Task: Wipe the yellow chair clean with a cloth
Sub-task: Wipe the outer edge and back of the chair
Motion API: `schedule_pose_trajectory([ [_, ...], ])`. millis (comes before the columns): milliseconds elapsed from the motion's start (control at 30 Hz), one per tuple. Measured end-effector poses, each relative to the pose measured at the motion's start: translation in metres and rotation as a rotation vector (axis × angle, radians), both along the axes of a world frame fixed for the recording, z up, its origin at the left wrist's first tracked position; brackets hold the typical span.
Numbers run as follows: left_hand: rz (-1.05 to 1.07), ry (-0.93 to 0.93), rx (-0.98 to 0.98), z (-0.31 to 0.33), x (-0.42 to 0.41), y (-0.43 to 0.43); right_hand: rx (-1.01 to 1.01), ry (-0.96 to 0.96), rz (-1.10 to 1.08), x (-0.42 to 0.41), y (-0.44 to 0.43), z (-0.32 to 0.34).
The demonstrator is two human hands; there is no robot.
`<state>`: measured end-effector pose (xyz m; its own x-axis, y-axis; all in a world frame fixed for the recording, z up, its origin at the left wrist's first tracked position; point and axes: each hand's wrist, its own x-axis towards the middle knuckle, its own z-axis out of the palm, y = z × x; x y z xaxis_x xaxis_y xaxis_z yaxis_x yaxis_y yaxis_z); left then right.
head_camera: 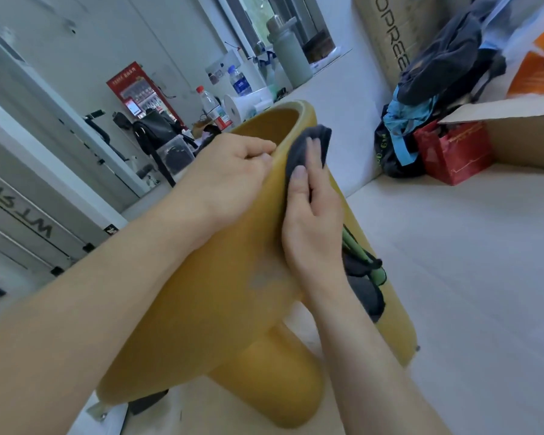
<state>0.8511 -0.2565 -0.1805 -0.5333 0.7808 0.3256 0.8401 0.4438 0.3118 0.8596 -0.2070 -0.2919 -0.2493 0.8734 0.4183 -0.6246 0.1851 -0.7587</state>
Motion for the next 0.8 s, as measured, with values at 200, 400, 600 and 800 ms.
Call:
schedule_pose_trajectory([
  [200,-0.173,-0.383,0.368,0.007,-0.006,-0.022,0.173,0.345,0.153,0.016,-0.011,0.024],
  [400,-0.208,0.338,0.209,0.011,0.005,-0.009,0.000,0.508,0.401,0.033,0.007,0.013],
  [600,-0.128,0.459,0.389,0.033,0.001,0.020,0.317,-0.197,0.290,0.084,0.052,-0.004],
  [800,-0.104,0.344,0.551,0.041,0.026,0.061,0.323,-0.311,0.599,0.133,0.070,-0.007],
])
